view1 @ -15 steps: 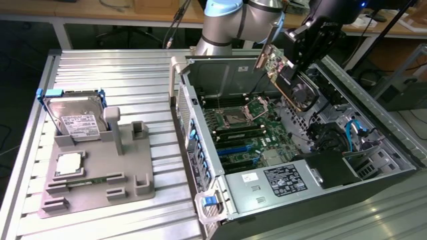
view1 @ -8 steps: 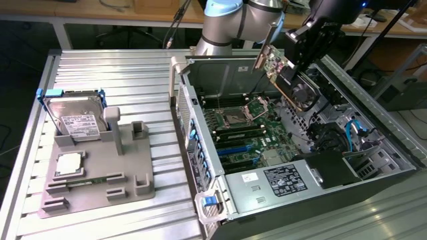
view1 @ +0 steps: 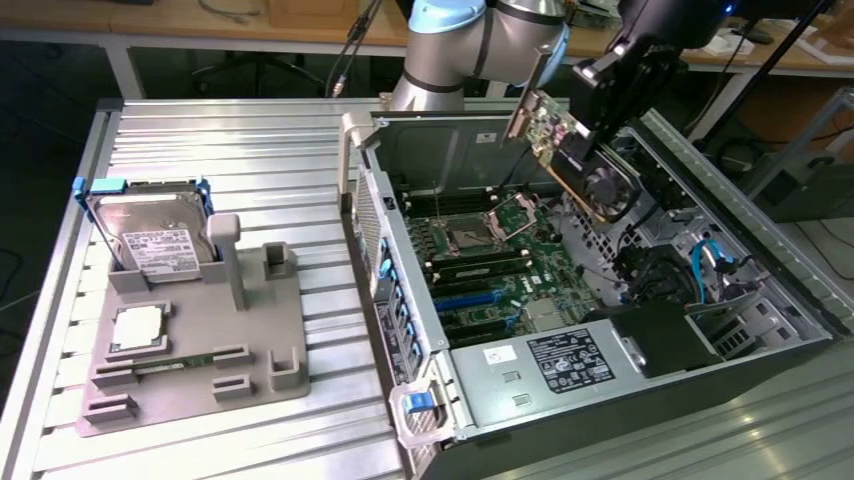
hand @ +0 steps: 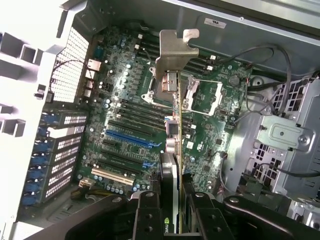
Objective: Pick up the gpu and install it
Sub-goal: 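Insert the gpu into the slot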
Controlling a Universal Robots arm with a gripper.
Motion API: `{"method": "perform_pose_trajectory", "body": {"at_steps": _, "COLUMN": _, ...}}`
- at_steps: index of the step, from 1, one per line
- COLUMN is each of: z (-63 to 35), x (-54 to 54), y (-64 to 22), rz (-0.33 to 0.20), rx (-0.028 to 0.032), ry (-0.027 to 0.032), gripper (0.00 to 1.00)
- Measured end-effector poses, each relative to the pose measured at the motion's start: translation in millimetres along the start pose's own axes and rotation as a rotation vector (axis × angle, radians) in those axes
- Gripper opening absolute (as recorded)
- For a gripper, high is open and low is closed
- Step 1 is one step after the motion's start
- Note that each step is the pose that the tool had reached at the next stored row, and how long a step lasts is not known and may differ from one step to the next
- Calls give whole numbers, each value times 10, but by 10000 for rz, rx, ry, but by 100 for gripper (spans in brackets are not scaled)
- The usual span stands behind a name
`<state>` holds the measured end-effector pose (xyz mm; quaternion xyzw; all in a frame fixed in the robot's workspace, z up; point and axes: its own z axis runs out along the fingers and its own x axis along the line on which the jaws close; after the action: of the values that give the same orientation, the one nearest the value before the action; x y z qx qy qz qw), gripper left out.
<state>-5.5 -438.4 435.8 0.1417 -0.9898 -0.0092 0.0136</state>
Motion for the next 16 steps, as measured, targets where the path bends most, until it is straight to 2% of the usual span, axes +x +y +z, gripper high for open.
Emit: {"method": "perform_pose_trajectory", "body": {"at_steps": 16, "z": 0, "x": 0, "y": 0, "rz": -843, "rx": 20, "ry": 19, "gripper": 27}}
